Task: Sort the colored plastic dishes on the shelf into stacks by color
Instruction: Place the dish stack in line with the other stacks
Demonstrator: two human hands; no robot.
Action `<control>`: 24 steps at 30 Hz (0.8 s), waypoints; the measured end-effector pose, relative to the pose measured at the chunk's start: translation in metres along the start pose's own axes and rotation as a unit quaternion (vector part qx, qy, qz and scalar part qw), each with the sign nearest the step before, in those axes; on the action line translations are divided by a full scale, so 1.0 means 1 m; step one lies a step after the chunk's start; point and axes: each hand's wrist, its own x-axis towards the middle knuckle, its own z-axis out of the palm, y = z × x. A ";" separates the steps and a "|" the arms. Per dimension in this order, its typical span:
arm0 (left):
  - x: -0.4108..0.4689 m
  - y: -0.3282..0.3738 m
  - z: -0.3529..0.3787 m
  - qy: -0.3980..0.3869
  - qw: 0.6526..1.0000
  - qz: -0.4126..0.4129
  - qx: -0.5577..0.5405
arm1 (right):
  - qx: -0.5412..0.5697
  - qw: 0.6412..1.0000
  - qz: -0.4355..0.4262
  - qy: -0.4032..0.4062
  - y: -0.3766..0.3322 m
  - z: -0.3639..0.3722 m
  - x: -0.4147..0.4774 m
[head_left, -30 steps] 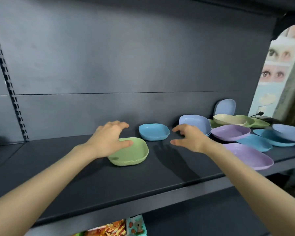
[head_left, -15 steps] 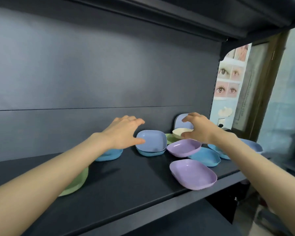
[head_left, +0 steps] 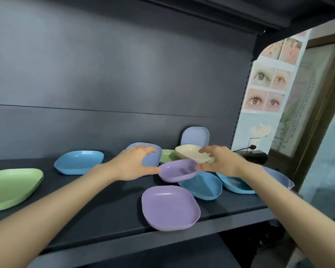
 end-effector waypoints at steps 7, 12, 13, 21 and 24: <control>-0.005 0.004 0.029 -0.074 0.991 -0.048 -0.103 | 0.071 0.995 -0.058 -0.024 0.015 0.024 0.003; 0.010 0.006 0.045 -0.082 0.981 -0.086 -0.155 | 0.127 0.990 -0.052 -0.029 0.024 0.037 0.007; 0.012 0.007 0.047 -0.085 0.978 -0.091 -0.164 | 0.131 0.990 -0.054 -0.023 0.026 0.039 0.008; 0.015 0.011 0.057 -0.017 0.964 -0.118 -0.240 | 0.191 0.980 -0.047 0.043 0.024 0.045 0.003; 0.005 0.018 0.056 0.038 0.960 -0.111 -0.255 | 0.203 0.974 -0.054 0.080 0.021 0.039 -0.003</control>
